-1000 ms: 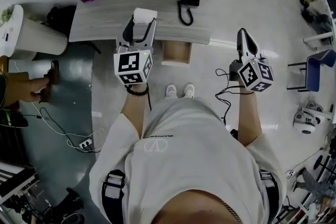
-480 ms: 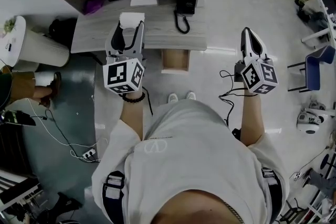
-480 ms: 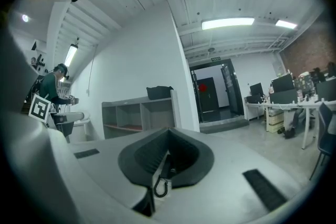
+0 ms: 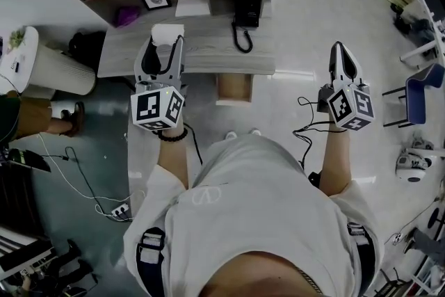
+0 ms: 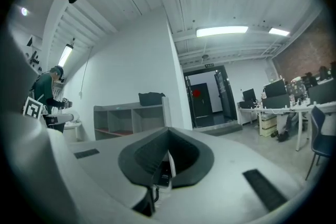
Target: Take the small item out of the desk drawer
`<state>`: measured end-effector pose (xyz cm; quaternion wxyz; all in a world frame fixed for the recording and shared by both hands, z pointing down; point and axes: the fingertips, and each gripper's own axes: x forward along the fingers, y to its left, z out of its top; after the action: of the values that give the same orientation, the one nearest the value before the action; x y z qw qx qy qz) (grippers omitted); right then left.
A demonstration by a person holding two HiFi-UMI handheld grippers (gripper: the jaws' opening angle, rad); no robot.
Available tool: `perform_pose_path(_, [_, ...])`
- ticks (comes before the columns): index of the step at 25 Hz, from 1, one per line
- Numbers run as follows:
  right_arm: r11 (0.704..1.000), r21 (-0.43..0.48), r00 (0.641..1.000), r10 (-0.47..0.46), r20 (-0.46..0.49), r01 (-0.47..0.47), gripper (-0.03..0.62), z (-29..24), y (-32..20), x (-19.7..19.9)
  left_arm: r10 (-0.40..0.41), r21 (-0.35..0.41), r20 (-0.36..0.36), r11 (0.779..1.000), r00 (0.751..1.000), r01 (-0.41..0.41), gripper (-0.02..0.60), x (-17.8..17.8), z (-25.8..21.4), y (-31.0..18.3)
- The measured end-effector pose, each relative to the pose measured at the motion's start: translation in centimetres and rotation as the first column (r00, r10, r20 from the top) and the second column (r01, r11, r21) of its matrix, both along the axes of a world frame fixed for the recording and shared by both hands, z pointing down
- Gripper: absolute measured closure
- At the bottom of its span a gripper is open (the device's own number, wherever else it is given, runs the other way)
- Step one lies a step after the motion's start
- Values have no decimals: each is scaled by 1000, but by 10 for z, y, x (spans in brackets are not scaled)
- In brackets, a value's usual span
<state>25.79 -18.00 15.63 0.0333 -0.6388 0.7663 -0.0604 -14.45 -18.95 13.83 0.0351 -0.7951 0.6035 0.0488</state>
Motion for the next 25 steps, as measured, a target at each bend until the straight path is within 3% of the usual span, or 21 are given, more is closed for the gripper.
perform_pose_path(10, [998,27,998,63,8,-63,595,-2,-3,16,9,7,8,1000,1000,-9,330,2,2,-5])
perform_pose_path(25, [999,21,999,44,5,-44,595,0,0,20,8,11,22,1000,1000,-9,328,9,2,3])
